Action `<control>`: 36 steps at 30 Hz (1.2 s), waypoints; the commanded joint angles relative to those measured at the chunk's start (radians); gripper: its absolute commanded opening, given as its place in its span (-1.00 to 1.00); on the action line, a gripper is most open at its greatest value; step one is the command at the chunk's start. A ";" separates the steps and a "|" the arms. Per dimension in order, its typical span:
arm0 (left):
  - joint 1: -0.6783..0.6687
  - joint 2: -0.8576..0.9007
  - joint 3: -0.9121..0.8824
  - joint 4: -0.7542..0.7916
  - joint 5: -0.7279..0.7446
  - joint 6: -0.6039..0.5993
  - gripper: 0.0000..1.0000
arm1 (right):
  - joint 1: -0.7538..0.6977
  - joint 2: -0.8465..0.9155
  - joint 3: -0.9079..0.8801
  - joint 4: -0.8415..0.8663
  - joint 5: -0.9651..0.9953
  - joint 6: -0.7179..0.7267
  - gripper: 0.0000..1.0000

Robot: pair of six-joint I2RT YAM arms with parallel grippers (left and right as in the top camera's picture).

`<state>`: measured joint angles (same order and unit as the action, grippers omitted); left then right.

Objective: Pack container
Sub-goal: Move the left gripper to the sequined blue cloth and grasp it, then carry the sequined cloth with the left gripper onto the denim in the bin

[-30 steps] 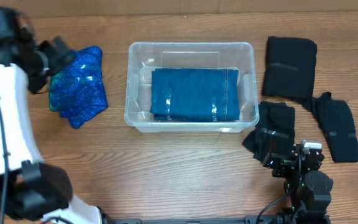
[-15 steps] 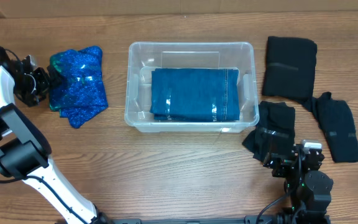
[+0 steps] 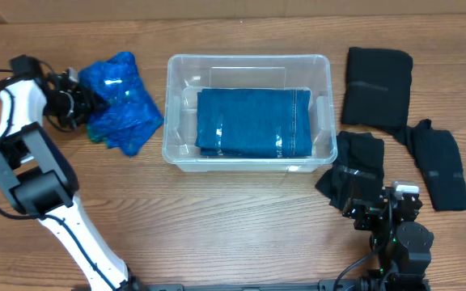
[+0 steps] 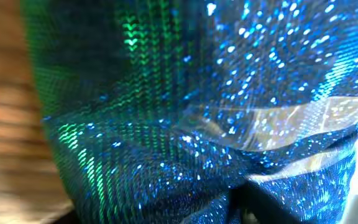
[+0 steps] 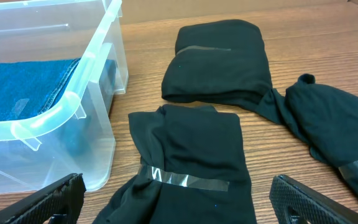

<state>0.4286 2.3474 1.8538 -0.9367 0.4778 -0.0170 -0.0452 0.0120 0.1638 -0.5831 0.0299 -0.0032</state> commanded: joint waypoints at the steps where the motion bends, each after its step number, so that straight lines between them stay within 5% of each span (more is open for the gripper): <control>1: -0.023 0.017 0.009 -0.083 -0.061 -0.014 -0.92 | -0.003 -0.009 -0.011 -0.001 0.002 0.003 1.00; 5: -0.012 -0.045 0.076 -0.246 -0.042 0.016 -0.92 | -0.003 -0.009 -0.011 -0.001 0.003 0.003 1.00; 12: -0.062 -0.372 0.209 -0.470 0.249 0.100 -0.92 | -0.003 -0.009 -0.011 -0.001 0.002 0.003 1.00; 16: -0.217 -0.595 0.209 -0.487 0.248 0.097 -0.92 | -0.003 -0.009 -0.011 -0.001 0.003 0.003 1.00; 19: -0.393 -0.669 0.209 -0.430 0.226 -0.016 -0.92 | -0.003 -0.009 -0.011 -0.001 0.002 0.003 1.00; 28: -0.759 -0.561 0.187 -0.248 -0.143 -0.407 -0.92 | -0.003 -0.009 -0.011 -0.001 0.002 0.003 1.00; 32: -0.776 -0.443 0.187 -0.252 -0.224 -0.415 -0.92 | -0.003 -0.009 -0.011 -0.001 0.002 0.003 1.00; 36: -0.775 -0.328 0.187 -0.248 -0.214 -0.277 -0.86 | -0.003 -0.009 -0.011 -0.001 0.002 0.003 1.00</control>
<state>-0.3454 1.9511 2.0415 -1.1938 0.2939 -0.3855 -0.0452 0.0120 0.1638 -0.5835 0.0296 -0.0032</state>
